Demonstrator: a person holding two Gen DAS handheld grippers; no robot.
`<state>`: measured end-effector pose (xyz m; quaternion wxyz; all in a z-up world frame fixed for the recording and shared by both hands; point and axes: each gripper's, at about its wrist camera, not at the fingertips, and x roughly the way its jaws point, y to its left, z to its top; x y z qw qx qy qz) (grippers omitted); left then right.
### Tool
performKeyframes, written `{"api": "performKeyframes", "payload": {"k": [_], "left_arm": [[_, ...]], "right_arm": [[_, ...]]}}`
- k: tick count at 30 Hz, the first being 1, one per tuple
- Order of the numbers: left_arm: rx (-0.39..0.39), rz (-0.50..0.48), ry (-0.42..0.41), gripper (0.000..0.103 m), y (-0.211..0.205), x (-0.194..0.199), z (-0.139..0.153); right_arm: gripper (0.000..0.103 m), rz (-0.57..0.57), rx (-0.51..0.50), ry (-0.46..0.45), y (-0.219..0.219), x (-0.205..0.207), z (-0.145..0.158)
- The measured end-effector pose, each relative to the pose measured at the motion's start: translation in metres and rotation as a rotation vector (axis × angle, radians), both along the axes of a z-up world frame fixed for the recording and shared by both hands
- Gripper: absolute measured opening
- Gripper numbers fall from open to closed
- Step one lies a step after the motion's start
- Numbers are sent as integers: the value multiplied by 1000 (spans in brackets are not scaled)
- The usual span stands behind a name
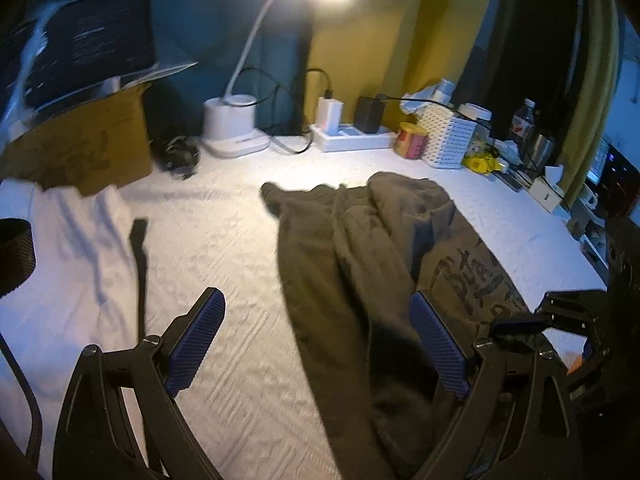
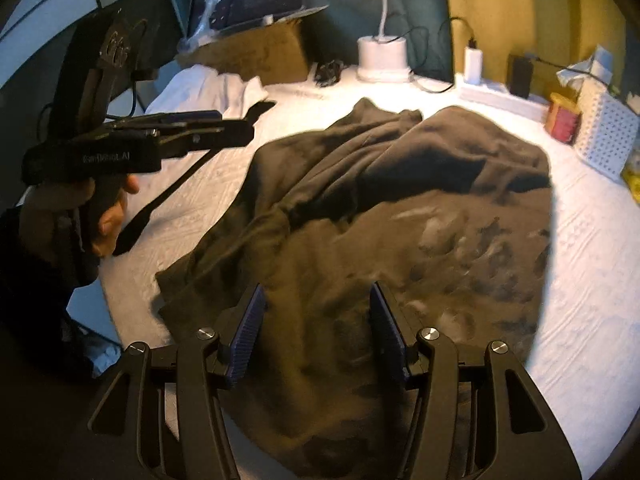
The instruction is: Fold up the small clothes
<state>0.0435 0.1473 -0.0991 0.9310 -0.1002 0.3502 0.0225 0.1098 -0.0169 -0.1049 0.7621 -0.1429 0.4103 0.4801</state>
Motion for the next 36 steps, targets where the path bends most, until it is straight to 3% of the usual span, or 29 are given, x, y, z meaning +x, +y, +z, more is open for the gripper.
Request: {"api": "performKeyframes", "payload": {"k": [5, 8, 12, 17, 21, 23, 26, 33, 36], "left_arm": [[35, -89, 2, 91, -7, 32, -2], [46, -145, 35, 74, -10, 57, -8], [57, -191, 71, 70, -10, 90, -16], [49, -238, 108, 54, -5, 121, -26], [5, -263, 147, 52, 2, 141, -39], [-35, -282, 167, 23, 6, 149, -46], [-33, -306, 177, 10, 4, 151, -48], [34, -171, 21, 7, 22, 121, -4], [56, -122, -1, 7, 34, 113, 0]], "right_arm": [[58, -72, 6, -18, -14, 27, 2], [58, -115, 4, -16, -22, 45, 0], [58, -161, 3, -17, -31, 67, -1], [58, -209, 2, -19, -37, 95, -4], [58, -251, 0, -22, -41, 119, -6], [58, -268, 0, -23, -41, 132, -7], [58, -294, 6, -20, -41, 151, -9], [58, -364, 53, 17, -39, 194, -12], [58, -396, 91, 58, -39, 211, -15]]}}
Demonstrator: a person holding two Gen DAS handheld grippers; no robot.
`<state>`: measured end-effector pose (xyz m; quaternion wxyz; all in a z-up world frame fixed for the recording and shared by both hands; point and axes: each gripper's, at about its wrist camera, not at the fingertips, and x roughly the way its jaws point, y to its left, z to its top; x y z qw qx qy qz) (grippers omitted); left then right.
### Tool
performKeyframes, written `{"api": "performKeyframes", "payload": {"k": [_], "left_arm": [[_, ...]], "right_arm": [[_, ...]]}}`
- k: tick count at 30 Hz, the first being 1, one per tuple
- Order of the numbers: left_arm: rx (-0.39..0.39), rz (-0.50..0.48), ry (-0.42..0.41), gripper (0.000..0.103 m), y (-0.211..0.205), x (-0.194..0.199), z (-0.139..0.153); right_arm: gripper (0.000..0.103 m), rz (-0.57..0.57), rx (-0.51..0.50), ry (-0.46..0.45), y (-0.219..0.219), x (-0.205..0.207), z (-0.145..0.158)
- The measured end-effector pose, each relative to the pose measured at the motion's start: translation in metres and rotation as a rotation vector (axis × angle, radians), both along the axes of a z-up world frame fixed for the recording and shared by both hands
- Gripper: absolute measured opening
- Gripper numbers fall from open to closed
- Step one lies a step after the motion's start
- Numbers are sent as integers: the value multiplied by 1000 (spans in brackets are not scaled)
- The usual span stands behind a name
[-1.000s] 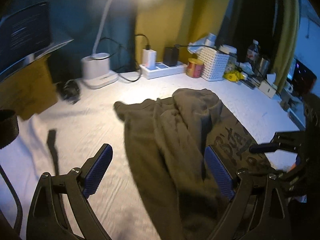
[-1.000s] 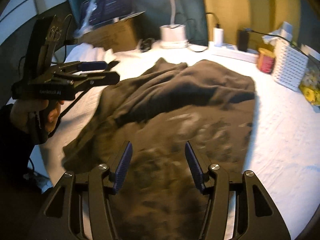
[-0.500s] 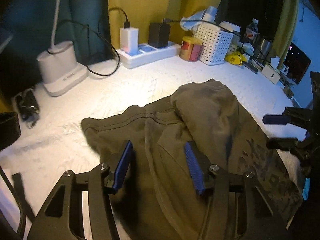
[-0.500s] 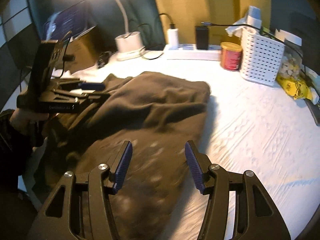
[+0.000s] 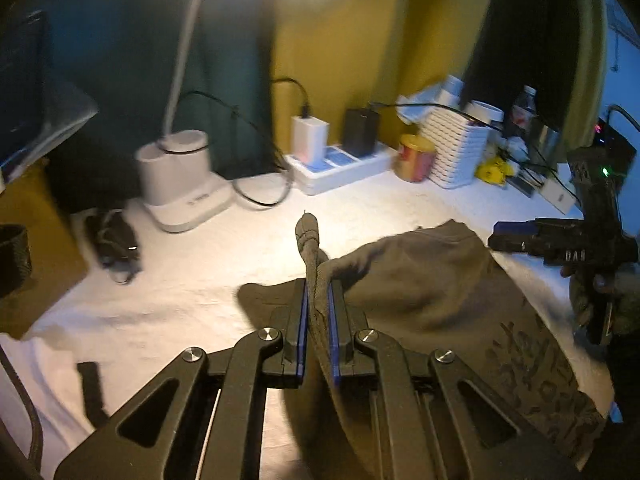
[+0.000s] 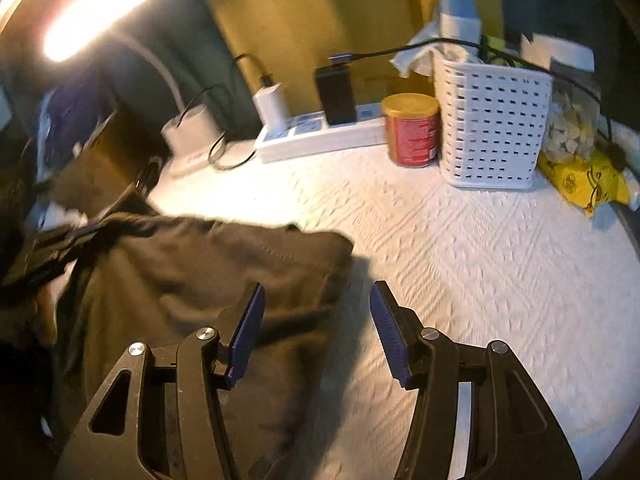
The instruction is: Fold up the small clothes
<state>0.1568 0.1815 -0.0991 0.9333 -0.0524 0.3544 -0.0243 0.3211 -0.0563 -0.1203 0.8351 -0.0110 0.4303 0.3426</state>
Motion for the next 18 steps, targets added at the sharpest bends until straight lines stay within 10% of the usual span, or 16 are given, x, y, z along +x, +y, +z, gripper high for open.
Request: {"api": "performKeyframes", "payload": {"k": [5, 7, 9, 18], "left_arm": [[-18, 33, 50, 7, 13, 10, -29], [-37, 31, 49, 7, 15, 11, -32], [-50, 27, 40, 7, 15, 11, -30], [-54, 32, 72, 13, 13, 23, -34]], "right_arm": [[58, -13, 70, 110, 4, 26, -21], [24, 17, 86, 146, 10, 29, -29], [17, 32, 89, 128, 14, 30, -27], [14, 40, 46, -12, 20, 42, -9]]}}
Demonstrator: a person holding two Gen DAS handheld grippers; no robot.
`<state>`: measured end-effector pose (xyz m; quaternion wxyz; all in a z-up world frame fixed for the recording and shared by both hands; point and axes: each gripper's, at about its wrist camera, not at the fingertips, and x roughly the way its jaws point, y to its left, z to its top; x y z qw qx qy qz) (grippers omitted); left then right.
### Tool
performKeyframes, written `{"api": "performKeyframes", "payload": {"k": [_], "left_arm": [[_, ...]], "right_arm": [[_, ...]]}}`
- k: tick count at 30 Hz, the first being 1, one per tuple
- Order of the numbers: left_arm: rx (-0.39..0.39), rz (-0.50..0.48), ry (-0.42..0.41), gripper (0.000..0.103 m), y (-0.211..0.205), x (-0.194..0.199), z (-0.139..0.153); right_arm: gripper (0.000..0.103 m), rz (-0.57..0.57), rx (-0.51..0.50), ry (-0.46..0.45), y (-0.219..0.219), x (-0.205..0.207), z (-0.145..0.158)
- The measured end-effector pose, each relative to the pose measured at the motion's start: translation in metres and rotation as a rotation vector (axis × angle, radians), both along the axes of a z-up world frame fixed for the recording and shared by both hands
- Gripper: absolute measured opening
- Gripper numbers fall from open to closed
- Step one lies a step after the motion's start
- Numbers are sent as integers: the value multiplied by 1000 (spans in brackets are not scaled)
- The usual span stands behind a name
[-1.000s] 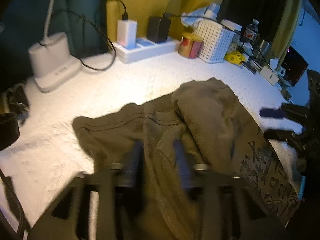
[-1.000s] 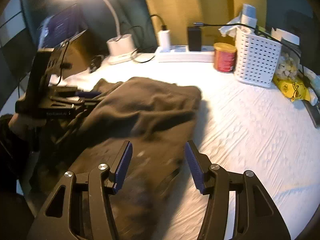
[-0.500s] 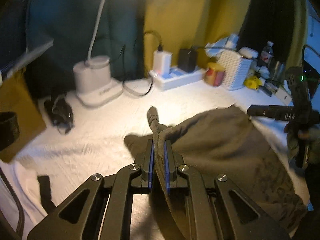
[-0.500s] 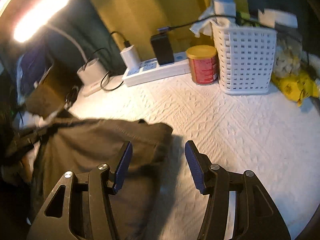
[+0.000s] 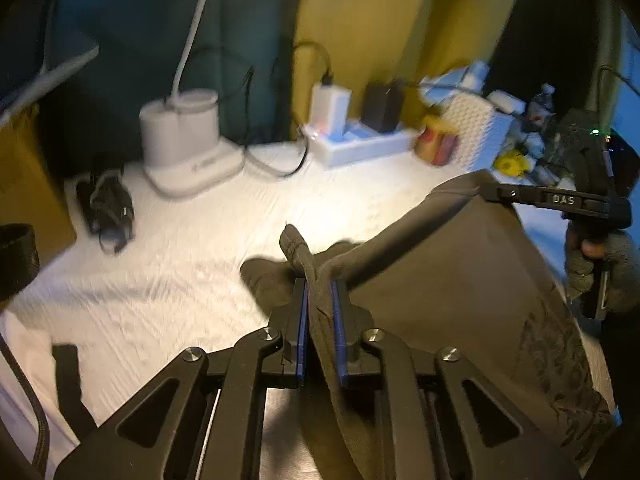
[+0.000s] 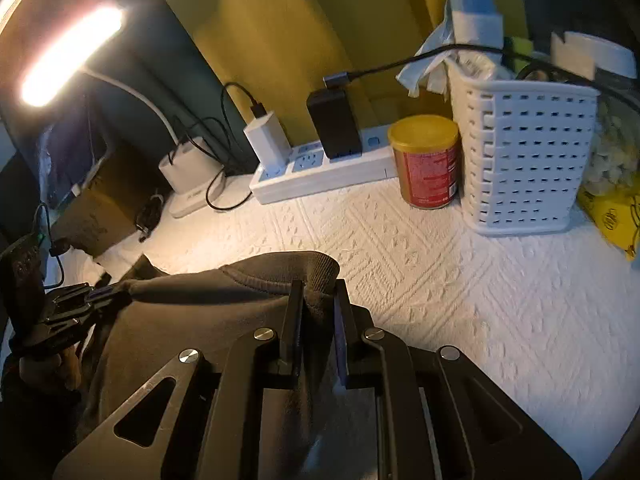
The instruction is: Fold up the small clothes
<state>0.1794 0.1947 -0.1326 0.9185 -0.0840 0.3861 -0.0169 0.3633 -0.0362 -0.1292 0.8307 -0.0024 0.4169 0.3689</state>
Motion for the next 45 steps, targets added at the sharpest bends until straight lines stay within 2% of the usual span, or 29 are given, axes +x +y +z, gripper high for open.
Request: {"api": "performKeyframes", "payload": {"k": [3, 6, 9, 10, 11, 14, 17, 19, 20, 21, 25, 31, 36, 37, 38, 39, 40, 41, 44, 45], "left_arm": [[-16, 1, 10, 14, 3, -1, -2], [-16, -5, 4, 15, 4, -2, 2], [-54, 13, -16, 31, 11, -2, 6], [-67, 23, -21, 40, 13, -1, 7], [-76, 34, -23, 42, 16, 0, 7], [-77, 52, -15, 42, 23, 6, 4], [-71, 84, 34, 42, 31, 15, -7], [-40, 67, 43, 38, 30, 18, -12], [-19, 52, 46, 14, 27, 19, -14], [-1, 37, 56, 2, 24, 21, -15], [56, 56, 20, 3, 27, 20, -9], [58, 76, 43, 7, 32, 23, -8], [85, 111, 25, 9, 30, 9, 7], [83, 117, 24, 17, 30, 5, 10], [73, 121, 17, 39, 30, -1, 13], [62, 125, 6, 54, 30, -6, 16], [45, 134, -17, 75, 30, -14, 20], [26, 139, -37, 80, 30, -22, 22], [2, 138, -35, 80, 27, -36, 24], [2, 132, -34, 80, 25, -40, 23]], "right_arm": [[14, 0, -48, -9, 4, 0, -13], [14, -4, -44, -16, 1, 1, -15], [13, -7, -48, -37, -1, 0, -10], [13, -9, -48, -41, -2, -1, -9], [13, -11, -48, -45, -3, -2, -8], [13, -15, -44, -40, -5, 0, -8], [13, -21, -45, -30, -7, 2, -12], [13, -22, -43, -23, -7, 3, -13], [13, -22, -43, -22, -8, 3, -14], [13, -22, -42, -25, -8, 3, -13], [13, -28, -42, -55, -9, 1, -4], [13, -37, -91, -58, -7, 1, -13], [15, -56, -112, -61, -6, -3, -15], [18, -62, -114, -64, -6, -4, -14], [21, -64, -116, -71, -7, -6, -12], [25, -70, -121, -81, -8, -10, -11], [27, -74, -124, -87, -9, -13, -9], [27, -75, -124, -90, -10, -17, -8], [32, -76, -130, -92, -13, -28, -7], [38, -75, -130, -95, -13, -33, -7]]}}
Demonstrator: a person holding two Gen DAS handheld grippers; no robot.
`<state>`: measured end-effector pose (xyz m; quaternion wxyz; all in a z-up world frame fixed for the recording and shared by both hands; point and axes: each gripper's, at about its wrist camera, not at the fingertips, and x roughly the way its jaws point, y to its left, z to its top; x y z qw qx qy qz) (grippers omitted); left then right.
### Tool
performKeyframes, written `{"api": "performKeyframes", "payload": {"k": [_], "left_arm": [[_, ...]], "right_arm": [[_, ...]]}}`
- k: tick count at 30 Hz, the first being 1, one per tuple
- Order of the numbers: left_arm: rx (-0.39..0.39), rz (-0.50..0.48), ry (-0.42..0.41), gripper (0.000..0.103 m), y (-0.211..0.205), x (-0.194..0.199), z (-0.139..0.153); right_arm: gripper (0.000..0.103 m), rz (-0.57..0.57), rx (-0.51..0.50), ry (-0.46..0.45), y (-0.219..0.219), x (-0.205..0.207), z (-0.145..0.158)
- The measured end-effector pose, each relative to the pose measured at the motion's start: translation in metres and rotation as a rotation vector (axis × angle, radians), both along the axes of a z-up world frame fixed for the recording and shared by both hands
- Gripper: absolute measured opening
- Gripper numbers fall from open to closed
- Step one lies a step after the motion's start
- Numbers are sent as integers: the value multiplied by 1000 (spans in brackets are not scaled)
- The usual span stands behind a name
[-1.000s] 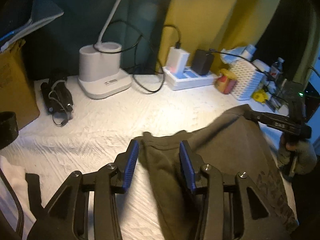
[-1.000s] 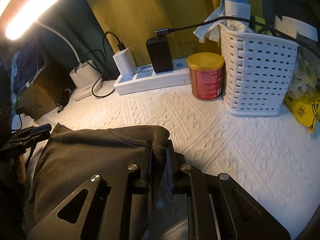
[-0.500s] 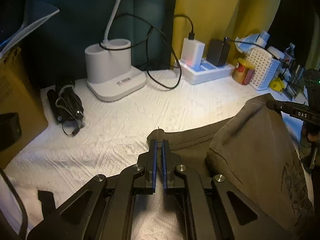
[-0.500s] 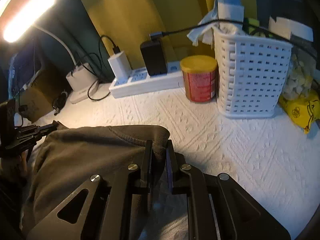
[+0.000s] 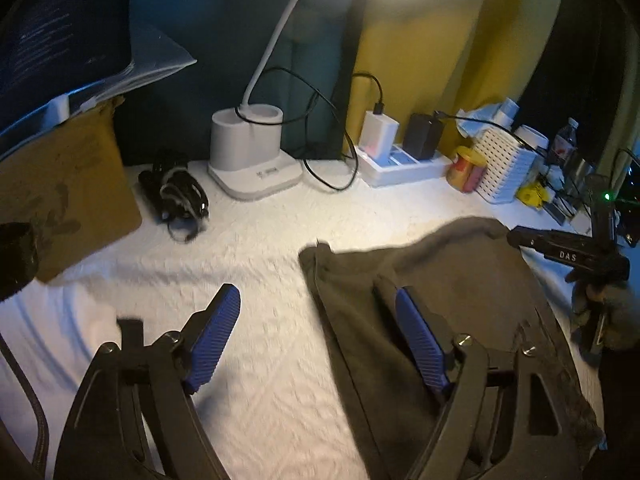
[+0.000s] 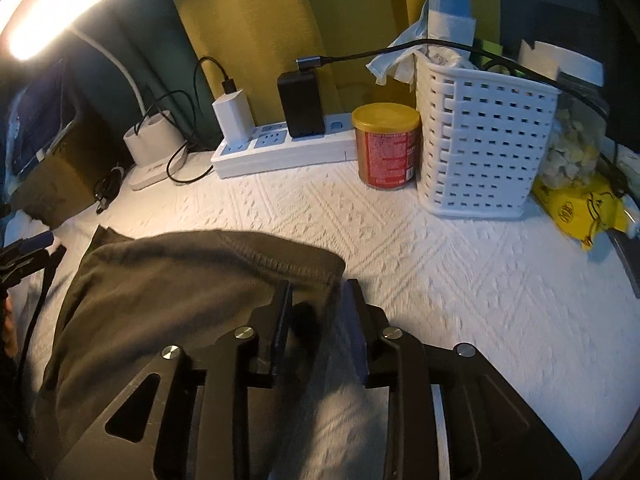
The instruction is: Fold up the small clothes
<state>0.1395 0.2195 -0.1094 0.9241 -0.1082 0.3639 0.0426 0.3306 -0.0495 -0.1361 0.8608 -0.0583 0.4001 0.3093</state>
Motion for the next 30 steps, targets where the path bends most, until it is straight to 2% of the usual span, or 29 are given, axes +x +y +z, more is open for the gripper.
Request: {"api": "performKeyframes", "payload": {"k": [1, 16, 22, 26, 30], "left_arm": [[0, -5, 3, 80, -2, -4, -1], [-4, -87, -32, 80, -50, -71, 9], [-42, -126, -50, 80, -68, -94, 10], [-101, -199, -49, 80, -88, -109, 6], [-128, -272, -22, 78, -111, -121, -3]], "right_arm": [[42, 0, 0, 0, -1, -4, 0], [43, 20, 8, -1, -23, -73, 2], [43, 22, 10, 3, -35, -99, 1], [43, 21, 14, 6, -41, -116, 1], [43, 19, 14, 8, -48, -130, -1]]}}
